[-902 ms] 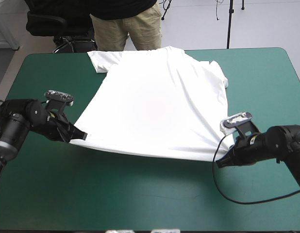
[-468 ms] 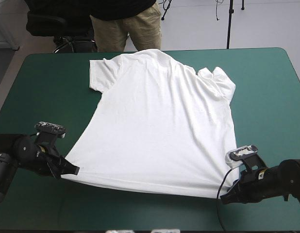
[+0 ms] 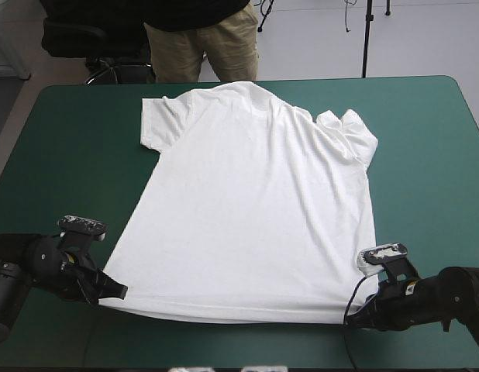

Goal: Fold the cloth

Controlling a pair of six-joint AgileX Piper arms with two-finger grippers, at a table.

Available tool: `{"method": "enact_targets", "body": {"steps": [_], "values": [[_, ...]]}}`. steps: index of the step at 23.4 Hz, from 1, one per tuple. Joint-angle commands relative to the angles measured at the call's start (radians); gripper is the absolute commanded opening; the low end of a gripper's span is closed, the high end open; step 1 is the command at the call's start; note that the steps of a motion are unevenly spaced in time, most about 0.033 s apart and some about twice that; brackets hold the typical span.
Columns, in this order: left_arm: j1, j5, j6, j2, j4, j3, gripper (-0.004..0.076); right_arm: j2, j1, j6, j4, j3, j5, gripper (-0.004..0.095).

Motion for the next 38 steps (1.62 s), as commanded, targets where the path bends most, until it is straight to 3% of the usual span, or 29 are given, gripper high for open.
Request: {"method": "enact_targets", "body": {"steps": [1,5,9,12,13,15,22,26,38], "values": [[-0.001,-0.021,-0.002,0.000,-0.005,-0.022,0.0018,-0.004,-0.006,-0.020,0.022,-0.020,-0.039,0.0139],[-0.001,-0.021,0.012,0.000,-0.041,-0.022,0.0192,-0.004,-0.006,-0.034,0.029,-0.022,-0.005,0.0338],[-0.001,-0.032,0.017,0.000,-0.091,-0.044,0.0454,-0.024,-0.006,-0.030,0.001,-0.060,0.047,0.0410],[-0.001,-0.139,-0.038,0.004,-0.078,-0.114,0.0464,-0.077,-0.006,0.042,-0.104,-0.165,0.073,0.0402],[-0.001,-0.216,-0.076,0.033,-0.068,-0.160,0.0464,-0.093,-0.006,0.078,-0.149,-0.238,0.073,0.0399],[-0.001,-0.253,-0.087,0.130,-0.068,-0.241,0.0464,-0.093,-0.006,0.113,-0.218,-0.332,0.073,0.0399],[-0.001,-0.256,-0.065,0.626,-0.082,-0.639,0.0464,-0.029,-0.006,0.101,-0.227,-0.410,-0.050,0.0395],[-0.001,-0.252,-0.064,0.827,-0.084,-0.823,0.0464,-0.011,-0.006,0.101,-0.227,-0.410,-0.060,0.0385],[-0.006,-0.263,-0.018,1.065,-0.146,-0.929,0.0459,-0.011,-0.006,0.116,-0.203,-0.410,-0.076,0.0358]]}}
